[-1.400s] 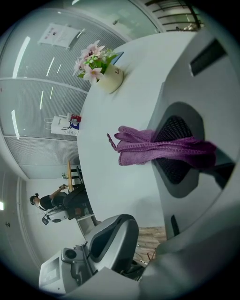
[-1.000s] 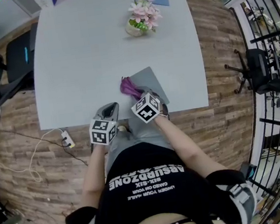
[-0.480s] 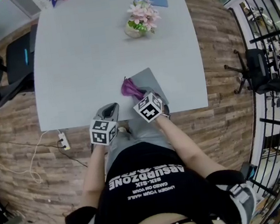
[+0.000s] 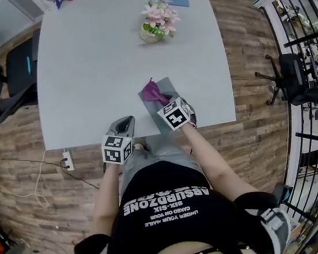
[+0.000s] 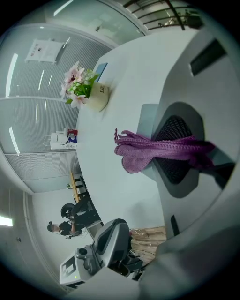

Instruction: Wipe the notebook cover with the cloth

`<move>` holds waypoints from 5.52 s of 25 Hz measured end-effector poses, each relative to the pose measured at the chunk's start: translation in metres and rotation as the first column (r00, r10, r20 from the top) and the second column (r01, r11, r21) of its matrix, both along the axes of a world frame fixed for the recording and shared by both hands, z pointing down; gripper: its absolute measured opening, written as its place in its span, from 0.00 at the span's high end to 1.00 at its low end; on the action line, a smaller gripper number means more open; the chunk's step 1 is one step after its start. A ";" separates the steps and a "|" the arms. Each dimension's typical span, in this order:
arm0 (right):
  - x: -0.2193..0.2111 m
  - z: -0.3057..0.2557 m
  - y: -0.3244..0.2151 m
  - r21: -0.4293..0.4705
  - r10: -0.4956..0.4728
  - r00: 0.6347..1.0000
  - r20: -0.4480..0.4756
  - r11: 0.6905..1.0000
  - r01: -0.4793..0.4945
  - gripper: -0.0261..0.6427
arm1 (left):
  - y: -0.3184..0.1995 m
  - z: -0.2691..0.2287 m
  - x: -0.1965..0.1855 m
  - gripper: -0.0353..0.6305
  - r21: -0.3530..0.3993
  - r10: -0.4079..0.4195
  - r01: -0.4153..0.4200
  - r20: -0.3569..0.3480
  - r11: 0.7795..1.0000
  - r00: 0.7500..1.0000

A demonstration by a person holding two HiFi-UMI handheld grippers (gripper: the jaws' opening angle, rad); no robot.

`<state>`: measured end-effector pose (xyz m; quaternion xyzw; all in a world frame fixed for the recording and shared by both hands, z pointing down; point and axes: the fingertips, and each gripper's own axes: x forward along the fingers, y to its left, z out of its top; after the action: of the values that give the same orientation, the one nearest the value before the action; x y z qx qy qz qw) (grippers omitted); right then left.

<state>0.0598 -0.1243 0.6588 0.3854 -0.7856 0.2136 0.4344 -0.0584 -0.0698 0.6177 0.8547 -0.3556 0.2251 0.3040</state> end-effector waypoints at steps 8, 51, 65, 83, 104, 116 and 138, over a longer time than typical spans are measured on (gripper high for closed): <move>0.030 0.001 -0.009 -0.003 0.072 0.997 0.005 0.997 -0.072 0.83 | -0.002 0.000 0.008 0.92 0.001 0.005 -0.005 0.003 1.000 1.000; 0.101 0.002 0.027 -0.002 0.274 0.962 0.001 0.962 -0.274 0.83 | 0.021 0.001 0.021 0.92 -0.003 0.081 -0.081 -0.005 0.997 0.997; 0.086 0.002 0.039 -0.005 0.269 0.963 0.020 0.963 -0.269 0.83 | 0.033 -0.002 0.018 0.92 0.002 0.092 -0.092 -0.005 0.996 0.996; 0.017 0.007 0.052 -0.025 0.183 0.982 0.039 0.983 -0.182 0.83 | 0.044 0.000 0.006 0.92 -0.007 0.070 -0.070 -0.007 0.997 0.997; -0.029 0.007 0.066 -0.047 0.110 0.990 0.092 0.993 -0.106 0.83 | 0.058 -0.001 -0.001 0.92 -0.002 0.076 -0.076 -0.008 0.997 0.997; -0.028 0.006 0.088 -0.059 0.135 0.983 0.121 0.990 -0.129 0.83 | 0.068 0.001 0.000 0.92 -0.001 0.100 -0.100 -0.010 0.995 0.995; -0.011 0.008 0.118 -0.127 0.194 0.960 0.202 0.977 -0.171 0.83 | 0.071 0.001 0.007 0.92 0.006 0.129 -0.129 -0.020 0.992 0.991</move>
<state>0.0485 -0.0067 0.6668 0.4071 -0.7759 0.3353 0.3462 -0.0514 0.0015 0.6190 0.8788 -0.2971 0.2345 0.2905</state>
